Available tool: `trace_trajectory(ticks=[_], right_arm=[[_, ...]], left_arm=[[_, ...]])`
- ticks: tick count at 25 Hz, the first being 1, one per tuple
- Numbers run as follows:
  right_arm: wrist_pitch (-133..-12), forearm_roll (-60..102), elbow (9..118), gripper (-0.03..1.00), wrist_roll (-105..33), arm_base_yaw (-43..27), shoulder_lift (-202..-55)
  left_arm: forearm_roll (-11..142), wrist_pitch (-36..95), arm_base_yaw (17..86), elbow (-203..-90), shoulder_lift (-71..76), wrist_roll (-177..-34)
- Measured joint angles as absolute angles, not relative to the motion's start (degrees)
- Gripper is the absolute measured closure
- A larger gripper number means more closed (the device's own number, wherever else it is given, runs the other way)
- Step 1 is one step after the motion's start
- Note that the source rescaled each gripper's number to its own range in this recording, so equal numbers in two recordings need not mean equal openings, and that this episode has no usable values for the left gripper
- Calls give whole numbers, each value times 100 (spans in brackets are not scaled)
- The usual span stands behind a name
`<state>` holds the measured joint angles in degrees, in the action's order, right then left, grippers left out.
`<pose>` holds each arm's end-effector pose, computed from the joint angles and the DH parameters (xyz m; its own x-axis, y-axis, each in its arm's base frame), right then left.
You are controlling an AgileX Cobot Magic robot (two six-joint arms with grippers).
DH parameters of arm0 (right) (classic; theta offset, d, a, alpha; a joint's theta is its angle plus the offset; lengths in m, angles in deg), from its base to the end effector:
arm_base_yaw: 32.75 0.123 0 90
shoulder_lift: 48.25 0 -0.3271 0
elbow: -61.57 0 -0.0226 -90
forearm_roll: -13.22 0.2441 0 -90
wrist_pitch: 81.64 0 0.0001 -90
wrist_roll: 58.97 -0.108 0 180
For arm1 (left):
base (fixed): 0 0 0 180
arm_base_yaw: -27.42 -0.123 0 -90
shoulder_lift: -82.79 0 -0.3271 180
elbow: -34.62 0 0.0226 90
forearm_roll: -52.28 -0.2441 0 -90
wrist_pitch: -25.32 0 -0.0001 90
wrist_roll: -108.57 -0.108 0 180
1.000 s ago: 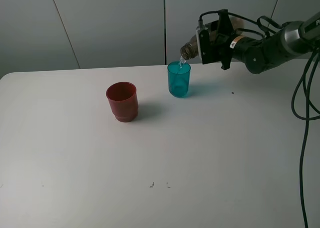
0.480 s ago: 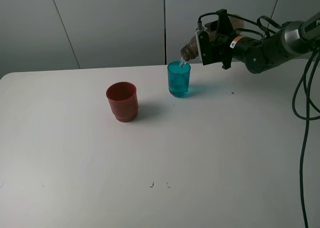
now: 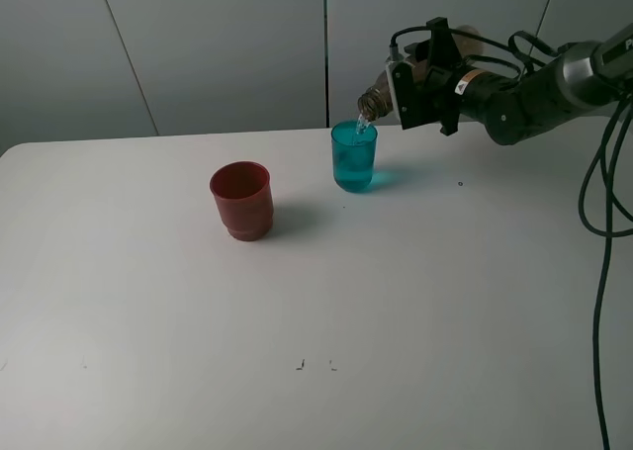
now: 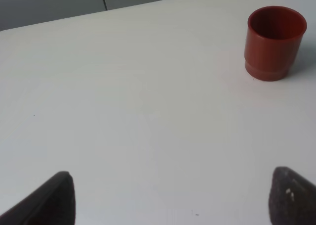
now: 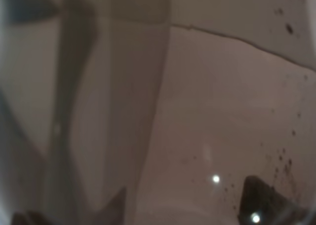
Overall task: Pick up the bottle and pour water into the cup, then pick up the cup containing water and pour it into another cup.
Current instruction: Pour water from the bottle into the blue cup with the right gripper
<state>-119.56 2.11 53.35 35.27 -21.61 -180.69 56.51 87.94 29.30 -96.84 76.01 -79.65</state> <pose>0.4855 0.1086 0.1652 0.3479 -0.9174 0.1932 -0.1505 -0.2581 -0.9543 -0.0419 -0.0057 0.2686 -0.4546 0.1240 -0.8820 0.1411 0.9878 0.0661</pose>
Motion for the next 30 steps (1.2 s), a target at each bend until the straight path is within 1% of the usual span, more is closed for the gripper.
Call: trace_trajectory(ticks=[24,30], right_arm=[[-12079,211,5335,94,3829,-2161,-18069],[-11936,36,5335,94,3357,-2161,-18069]], left_arm=[[5651,8794,2930,-9684,7601,-7965],[5651,8794,2930,-9684,7601,-7965]])
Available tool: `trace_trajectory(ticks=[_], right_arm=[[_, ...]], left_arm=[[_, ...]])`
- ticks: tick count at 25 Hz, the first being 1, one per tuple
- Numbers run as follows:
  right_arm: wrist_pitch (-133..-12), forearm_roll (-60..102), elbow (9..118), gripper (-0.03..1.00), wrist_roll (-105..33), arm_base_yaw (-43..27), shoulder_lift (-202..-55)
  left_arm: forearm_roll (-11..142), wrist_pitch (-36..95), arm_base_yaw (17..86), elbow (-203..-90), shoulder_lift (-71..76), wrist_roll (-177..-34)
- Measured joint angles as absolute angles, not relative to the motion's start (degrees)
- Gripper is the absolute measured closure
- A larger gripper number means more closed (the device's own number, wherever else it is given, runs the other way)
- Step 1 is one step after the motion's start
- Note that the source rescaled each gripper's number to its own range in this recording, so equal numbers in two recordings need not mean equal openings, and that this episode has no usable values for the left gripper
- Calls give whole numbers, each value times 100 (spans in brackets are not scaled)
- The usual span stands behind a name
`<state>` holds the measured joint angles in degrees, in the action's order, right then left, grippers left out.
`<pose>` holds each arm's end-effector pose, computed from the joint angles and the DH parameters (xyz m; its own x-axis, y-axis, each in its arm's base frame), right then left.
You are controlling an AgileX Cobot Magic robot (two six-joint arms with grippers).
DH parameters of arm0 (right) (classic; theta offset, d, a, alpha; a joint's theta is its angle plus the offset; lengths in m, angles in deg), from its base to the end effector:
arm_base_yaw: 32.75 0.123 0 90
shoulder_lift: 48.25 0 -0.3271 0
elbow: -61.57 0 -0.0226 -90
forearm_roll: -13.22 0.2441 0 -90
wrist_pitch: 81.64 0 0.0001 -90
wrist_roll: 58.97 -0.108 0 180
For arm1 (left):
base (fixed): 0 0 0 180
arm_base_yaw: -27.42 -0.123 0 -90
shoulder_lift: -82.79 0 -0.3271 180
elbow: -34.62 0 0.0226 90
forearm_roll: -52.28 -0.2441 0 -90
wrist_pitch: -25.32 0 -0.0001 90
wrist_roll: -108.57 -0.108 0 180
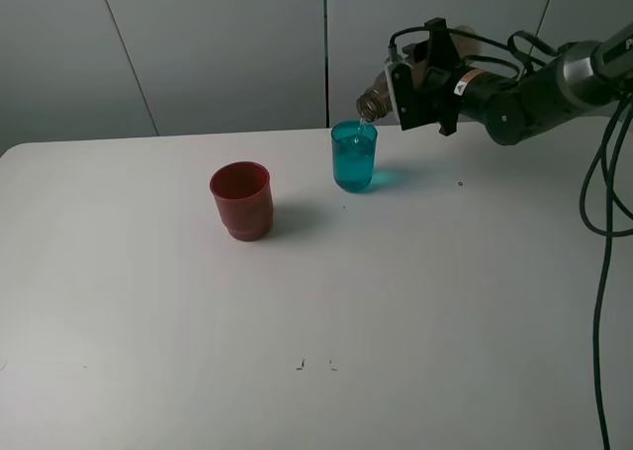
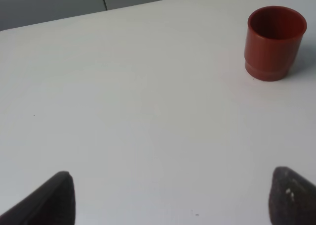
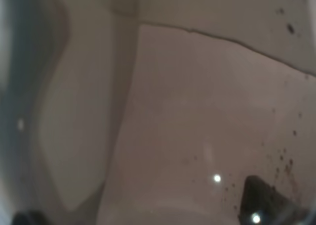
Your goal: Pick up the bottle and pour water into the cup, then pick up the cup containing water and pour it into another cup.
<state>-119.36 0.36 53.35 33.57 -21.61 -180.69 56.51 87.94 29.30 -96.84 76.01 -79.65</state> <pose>0.4847 0.1104 0.1646 0.3645 -0.9129 0.1836 -0.1546 -0.2537 -0.9548 -0.0419 -0.0057 0.2686 -0.4546 0.1240 -0.8820 0.1411 0.9878 0.0661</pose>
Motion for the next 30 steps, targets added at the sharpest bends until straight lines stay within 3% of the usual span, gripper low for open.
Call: trace_trajectory(ticks=[8,18,30], right_arm=[[-11901,-103,5335,94,2287,-2161,-18069],[-11887,-415,5306,94,-295,-2161,-18058],[-12047,-719,4157,94,-1997,-2187,-17377]], left_arm=[[5651,8794,2930,-9684,7601,-7965],[5651,8794,2930,-9684,7601,-7965],[5651,8794,2930,-9684,7601,-7965]])
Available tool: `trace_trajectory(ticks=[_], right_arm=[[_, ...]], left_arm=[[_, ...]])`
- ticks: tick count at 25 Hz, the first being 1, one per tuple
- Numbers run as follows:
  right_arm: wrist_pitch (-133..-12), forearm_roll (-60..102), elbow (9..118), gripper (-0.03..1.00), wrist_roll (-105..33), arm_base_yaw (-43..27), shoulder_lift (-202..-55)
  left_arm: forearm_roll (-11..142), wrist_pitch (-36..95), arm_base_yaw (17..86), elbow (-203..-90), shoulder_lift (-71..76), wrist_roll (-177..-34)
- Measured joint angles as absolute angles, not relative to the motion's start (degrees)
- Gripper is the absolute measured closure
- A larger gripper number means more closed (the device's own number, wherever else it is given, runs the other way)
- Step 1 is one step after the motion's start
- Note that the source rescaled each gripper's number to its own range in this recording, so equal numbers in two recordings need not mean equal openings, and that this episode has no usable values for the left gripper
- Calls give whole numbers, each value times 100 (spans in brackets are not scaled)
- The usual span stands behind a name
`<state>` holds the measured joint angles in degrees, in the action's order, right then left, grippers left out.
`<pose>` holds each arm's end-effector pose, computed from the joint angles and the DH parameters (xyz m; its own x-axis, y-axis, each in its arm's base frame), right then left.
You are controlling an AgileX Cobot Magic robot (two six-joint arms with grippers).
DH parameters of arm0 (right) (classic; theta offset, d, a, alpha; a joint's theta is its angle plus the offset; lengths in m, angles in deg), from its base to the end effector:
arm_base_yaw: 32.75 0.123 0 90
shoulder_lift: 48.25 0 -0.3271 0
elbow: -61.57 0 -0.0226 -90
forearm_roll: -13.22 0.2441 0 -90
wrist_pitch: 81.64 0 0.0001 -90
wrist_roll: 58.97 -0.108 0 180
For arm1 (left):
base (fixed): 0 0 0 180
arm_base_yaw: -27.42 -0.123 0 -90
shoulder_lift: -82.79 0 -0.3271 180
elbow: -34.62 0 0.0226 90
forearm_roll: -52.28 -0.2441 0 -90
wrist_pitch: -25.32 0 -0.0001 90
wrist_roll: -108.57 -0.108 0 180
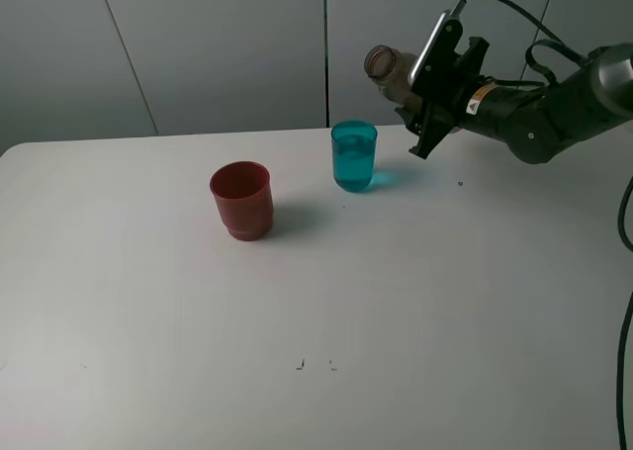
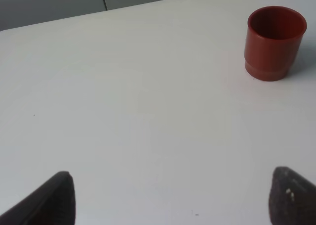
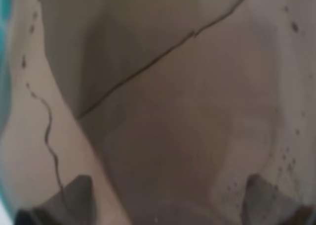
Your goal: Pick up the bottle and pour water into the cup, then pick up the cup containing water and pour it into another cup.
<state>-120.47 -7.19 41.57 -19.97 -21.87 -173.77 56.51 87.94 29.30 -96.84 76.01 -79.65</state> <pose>0.4343 0.1075 0.1673 0.1404 -0.7886 -0.5986 -0.4772 0.4759 -0.7388 -0.0419 -0.0057 0.2686 -0.4546 0.1240 -0.8820 0.1411 0.9878 0.0661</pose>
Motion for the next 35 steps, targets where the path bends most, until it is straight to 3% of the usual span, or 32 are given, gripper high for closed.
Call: trace_trajectory(ticks=[15,35], right_arm=[[-12332,-1824,3676,94,-6689,-3301,-17061],[-13147,-1733,4092,94,-7088,-3611,-17865]], left_arm=[[5651,8794,2930,-9684,7601,-7965],[5651,8794,2930,-9684,7601,-7965]])
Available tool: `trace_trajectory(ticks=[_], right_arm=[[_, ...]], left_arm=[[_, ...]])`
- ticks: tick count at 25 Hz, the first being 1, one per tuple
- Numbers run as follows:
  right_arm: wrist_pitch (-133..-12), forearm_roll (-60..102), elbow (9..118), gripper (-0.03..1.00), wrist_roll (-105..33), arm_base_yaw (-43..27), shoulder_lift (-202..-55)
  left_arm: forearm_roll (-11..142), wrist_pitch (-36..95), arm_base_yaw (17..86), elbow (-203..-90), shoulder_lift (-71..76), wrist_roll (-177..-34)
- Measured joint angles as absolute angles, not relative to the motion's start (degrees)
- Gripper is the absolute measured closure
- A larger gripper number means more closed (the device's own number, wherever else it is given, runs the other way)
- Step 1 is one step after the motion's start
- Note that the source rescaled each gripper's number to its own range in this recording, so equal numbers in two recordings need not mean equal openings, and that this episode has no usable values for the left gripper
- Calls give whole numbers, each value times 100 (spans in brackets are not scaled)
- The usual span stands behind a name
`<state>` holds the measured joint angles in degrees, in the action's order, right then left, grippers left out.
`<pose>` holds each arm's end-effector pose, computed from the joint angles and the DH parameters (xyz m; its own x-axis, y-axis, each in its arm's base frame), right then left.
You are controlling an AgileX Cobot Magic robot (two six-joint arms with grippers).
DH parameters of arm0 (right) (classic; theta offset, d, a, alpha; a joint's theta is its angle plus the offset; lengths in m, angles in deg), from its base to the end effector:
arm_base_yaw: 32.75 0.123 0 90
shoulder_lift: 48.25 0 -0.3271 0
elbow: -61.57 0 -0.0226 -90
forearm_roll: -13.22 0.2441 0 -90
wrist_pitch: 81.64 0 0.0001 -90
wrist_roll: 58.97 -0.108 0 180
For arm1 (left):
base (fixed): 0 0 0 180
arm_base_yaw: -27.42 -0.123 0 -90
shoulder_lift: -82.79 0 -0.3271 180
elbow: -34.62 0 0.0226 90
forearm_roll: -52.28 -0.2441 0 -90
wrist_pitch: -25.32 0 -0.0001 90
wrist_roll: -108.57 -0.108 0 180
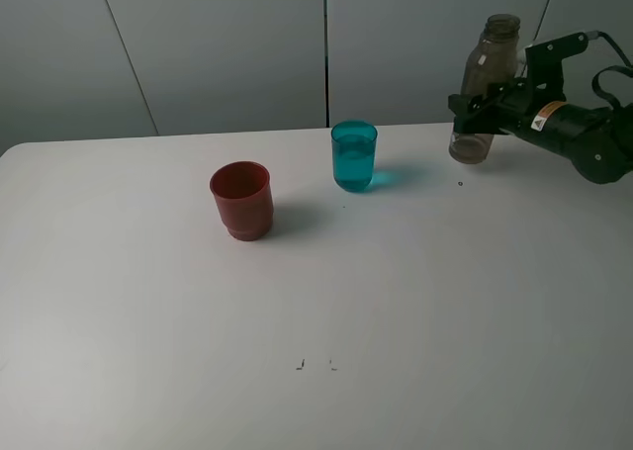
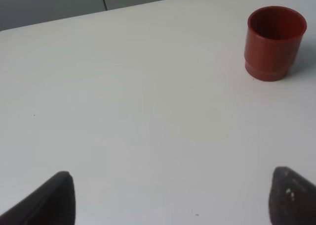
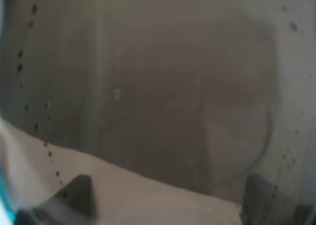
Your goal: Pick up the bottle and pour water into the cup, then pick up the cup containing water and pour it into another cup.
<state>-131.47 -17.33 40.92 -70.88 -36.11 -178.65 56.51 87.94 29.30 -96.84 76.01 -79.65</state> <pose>0.4475 0.0157 0.1428 -0.2135 -0.1308 -0.9681 -0.3572 0.9328 -0.0473 -0.0419 -0.0057 0.2686 -0.4546 0.1240 -0.8820 0.1411 0.9878 0.0661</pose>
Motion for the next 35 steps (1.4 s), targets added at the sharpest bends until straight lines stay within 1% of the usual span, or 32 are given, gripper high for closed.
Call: trace_trajectory(ticks=[20,21,22,23,25,28,29,30,35], right_arm=[[-13025,-1619,4092,94,-7109,-3611,-18069],[-13012,-1619,4092,90,-7153,-3611,-18069],[-12980,-1619,4092,76,-7204,-3611,-18069],[-12966,-1619,4092,60,-7261,-3611,-18069],[-12862,-1631,4102,37,-7311,-3611,-18069],[-12667,-1700,4102,7,-7568,-3611,-18069],[-12642,-1729,4102,1,-7704,-3611,-18069],[-12629,-1763,4102,-1,-7836,-3611,-18069],[-12346,-1792,3869,-3,-8004,-3611,-17896]], left_arm=[[5651,8794,2930,-9684,7601,-7965],[5651,8794,2930,-9684,7601,-7965],[5651,8794,2930,-9684,7601,-7965],[5651,8794,2930,-9684,7601,-7965],[5651,8794,2930,-9684,7601,-7965],[5651,8794,2930,-9684,7601,-7965],[5651,8794,2930,-9684,7601,-7965],[5651,8794,2930,-9684,7601,-7952],[5651,8794,2930,-9684,7601,-7952]])
